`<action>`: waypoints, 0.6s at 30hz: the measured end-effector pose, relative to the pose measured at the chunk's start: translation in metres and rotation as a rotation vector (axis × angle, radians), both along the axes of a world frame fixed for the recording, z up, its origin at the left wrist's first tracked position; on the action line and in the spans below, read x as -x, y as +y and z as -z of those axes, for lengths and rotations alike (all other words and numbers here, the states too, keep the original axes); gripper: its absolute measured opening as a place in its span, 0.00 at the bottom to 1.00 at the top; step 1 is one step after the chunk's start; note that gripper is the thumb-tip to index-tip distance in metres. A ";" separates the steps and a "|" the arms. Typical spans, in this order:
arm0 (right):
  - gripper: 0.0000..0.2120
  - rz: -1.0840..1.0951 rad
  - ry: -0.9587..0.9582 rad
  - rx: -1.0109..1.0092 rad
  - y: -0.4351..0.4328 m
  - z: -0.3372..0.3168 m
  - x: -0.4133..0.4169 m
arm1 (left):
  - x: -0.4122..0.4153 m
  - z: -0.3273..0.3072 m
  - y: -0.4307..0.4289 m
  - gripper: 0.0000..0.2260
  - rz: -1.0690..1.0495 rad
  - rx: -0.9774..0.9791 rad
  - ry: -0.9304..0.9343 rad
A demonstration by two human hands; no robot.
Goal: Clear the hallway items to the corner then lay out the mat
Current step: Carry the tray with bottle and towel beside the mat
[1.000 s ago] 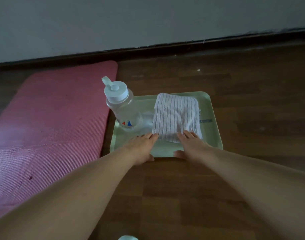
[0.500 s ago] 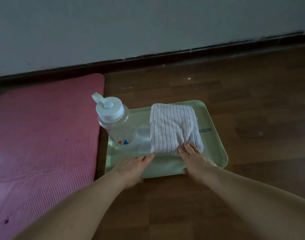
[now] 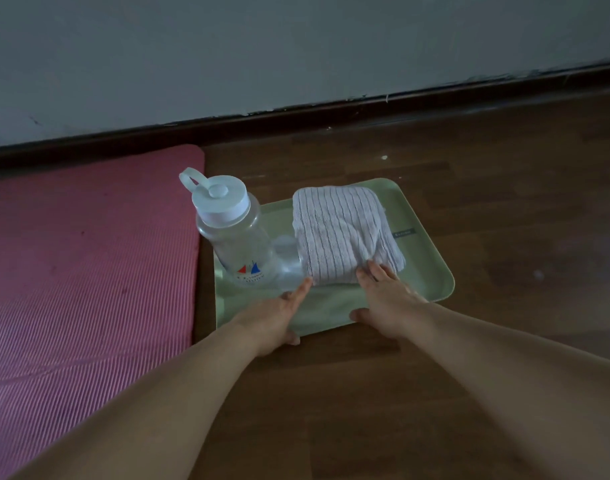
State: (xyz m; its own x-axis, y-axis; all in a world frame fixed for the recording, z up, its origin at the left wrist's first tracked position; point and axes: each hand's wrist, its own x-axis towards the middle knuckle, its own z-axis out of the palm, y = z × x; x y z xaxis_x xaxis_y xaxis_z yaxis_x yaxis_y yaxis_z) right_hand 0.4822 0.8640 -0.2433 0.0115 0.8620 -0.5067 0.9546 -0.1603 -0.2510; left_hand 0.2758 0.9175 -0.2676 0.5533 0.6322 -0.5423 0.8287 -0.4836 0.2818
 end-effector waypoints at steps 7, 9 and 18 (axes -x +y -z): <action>0.39 -0.029 0.037 0.031 0.028 -0.006 0.016 | 0.003 -0.002 0.042 0.46 -0.063 -0.006 0.008; 0.39 -0.027 0.039 0.035 0.034 -0.005 0.019 | 0.004 -0.003 0.053 0.46 -0.075 -0.001 0.006; 0.39 0.009 0.039 0.029 0.067 -0.008 0.029 | 0.006 0.001 0.098 0.42 -0.110 -0.012 0.019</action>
